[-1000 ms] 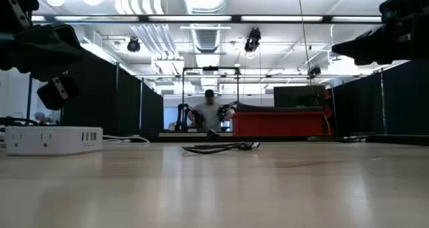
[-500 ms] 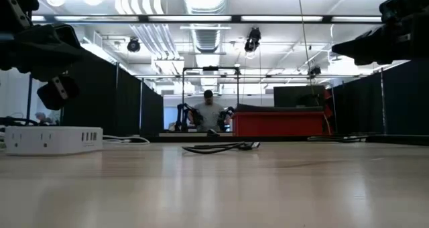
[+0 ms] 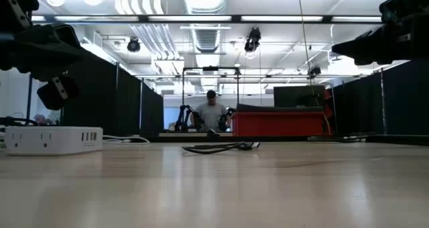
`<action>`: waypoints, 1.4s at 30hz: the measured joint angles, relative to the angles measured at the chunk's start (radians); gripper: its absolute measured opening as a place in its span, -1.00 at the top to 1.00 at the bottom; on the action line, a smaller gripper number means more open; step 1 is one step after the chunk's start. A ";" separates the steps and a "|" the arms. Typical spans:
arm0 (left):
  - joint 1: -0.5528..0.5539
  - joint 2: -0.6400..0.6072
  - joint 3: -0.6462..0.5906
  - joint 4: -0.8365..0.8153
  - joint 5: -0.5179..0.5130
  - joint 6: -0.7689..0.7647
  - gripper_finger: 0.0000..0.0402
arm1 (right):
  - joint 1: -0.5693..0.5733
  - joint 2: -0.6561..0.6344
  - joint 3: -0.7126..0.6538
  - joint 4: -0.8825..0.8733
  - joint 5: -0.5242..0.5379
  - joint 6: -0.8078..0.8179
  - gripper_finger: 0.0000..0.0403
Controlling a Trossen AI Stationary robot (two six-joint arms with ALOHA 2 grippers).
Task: Insert USB
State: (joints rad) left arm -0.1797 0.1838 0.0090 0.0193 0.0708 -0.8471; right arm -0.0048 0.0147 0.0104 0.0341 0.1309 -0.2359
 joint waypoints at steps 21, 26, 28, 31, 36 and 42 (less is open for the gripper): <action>0.000 0.000 0.000 0.000 0.000 0.000 1.00 | 0.000 0.000 0.000 0.000 0.000 0.000 0.94; 0.000 0.000 0.000 0.000 0.000 0.000 1.00 | 0.000 0.000 0.000 0.000 0.000 0.000 0.94; 0.000 0.000 0.000 0.000 0.000 0.000 1.00 | 0.000 0.000 0.000 0.000 0.000 0.000 0.94; 0.000 0.000 0.000 0.000 -0.017 0.000 1.00 | 0.000 0.000 0.000 0.000 0.000 0.000 0.94; 0.001 0.000 0.000 0.000 -0.035 0.000 1.00 | 0.000 0.000 0.000 0.000 0.000 0.000 0.94; 0.001 0.000 0.000 0.014 -0.035 0.002 1.00 | 0.000 0.000 0.000 0.000 0.000 0.000 0.94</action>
State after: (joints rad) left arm -0.1791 0.1842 0.0088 0.0332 0.0357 -0.8451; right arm -0.0048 0.0143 0.0101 0.0341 0.1307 -0.2359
